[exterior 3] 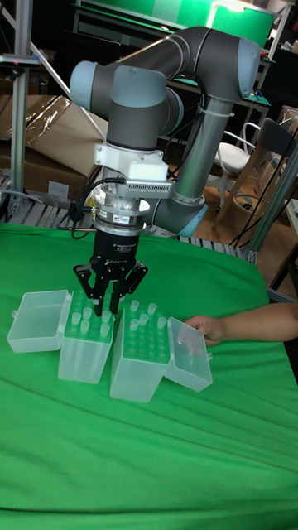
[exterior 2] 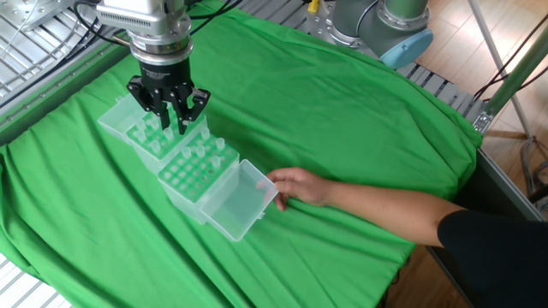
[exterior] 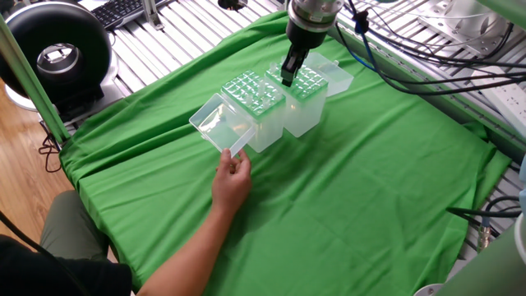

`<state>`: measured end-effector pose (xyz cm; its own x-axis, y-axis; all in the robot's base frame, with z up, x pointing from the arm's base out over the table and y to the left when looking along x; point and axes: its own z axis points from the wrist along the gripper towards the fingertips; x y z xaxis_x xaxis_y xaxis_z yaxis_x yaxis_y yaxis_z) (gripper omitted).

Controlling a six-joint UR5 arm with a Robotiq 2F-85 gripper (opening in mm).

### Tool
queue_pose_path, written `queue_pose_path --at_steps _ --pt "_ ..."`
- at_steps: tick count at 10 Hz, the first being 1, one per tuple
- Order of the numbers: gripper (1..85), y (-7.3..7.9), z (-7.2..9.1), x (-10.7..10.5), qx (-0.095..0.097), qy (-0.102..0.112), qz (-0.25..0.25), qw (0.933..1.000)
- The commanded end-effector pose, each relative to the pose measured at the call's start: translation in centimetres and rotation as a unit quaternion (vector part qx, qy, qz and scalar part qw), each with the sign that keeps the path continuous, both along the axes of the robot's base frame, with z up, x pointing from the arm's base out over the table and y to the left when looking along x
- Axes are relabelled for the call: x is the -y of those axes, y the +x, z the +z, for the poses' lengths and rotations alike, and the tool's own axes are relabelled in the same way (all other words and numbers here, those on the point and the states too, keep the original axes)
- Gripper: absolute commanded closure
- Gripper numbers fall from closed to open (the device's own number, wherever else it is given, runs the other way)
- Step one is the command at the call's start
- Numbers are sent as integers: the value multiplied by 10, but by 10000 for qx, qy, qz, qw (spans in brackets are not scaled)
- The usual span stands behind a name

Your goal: Insert a large pipette tip into the holder for large pipette tips

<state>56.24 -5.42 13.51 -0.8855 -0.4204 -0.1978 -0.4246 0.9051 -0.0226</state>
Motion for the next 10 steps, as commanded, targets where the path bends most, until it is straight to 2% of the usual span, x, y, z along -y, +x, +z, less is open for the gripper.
queue_pose_path --at_steps 1,5,10 --pt "547 4 1 -1 56 37 -49 10000" --pt "583 6 2 0 101 18 -74 9999" --pt "533 17 3 -6 168 106 123 9997"
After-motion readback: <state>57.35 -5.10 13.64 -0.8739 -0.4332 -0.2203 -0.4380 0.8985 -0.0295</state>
